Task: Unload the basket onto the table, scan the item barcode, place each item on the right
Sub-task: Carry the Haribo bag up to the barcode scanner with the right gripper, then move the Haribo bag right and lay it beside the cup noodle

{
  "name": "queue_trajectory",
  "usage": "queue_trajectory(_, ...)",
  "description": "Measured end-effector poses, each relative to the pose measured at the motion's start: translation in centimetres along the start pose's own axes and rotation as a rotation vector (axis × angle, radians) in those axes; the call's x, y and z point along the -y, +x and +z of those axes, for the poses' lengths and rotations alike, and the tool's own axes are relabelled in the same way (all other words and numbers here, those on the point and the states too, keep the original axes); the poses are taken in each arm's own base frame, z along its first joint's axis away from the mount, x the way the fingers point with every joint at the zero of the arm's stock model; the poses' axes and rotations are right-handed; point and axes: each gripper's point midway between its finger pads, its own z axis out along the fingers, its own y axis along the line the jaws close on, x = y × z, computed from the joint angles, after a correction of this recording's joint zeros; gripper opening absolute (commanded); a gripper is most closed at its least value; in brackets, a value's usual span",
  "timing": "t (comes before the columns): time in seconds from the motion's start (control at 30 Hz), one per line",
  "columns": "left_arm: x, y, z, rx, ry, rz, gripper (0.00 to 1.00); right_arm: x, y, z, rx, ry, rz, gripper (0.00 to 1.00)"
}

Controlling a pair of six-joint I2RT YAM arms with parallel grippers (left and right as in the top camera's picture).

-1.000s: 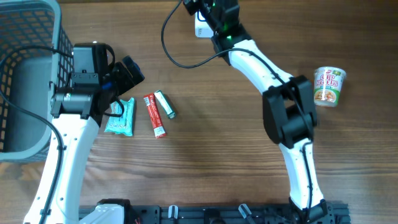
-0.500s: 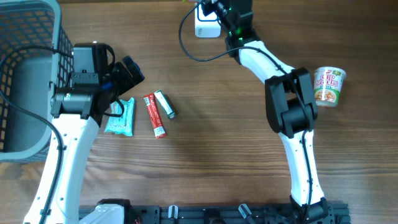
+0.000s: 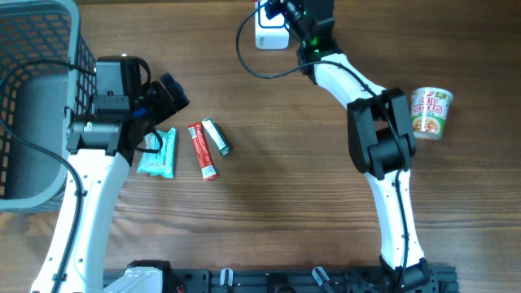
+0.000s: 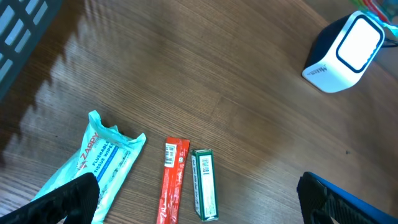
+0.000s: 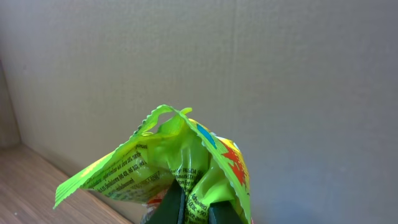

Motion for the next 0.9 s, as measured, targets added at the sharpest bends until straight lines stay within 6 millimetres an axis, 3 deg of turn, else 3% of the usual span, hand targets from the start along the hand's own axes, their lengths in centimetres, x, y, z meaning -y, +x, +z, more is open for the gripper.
queue_trajectory(0.27,0.0,0.0,0.0,0.000,0.000,0.000,1.00,-1.5,4.8,-0.4,-0.060,-0.091,0.059,0.04)
queue_trajectory(0.6,0.0,0.0,0.0,0.000,0.000,0.000,1.00,-3.6,5.8,-0.8,-0.106,-0.214,0.104,0.04)
queue_trajectory(0.9,0.0,0.0,0.0,0.000,0.000,0.000,1.00,-3.5,5.4,-0.9,-0.095,-0.230,0.109,0.04)
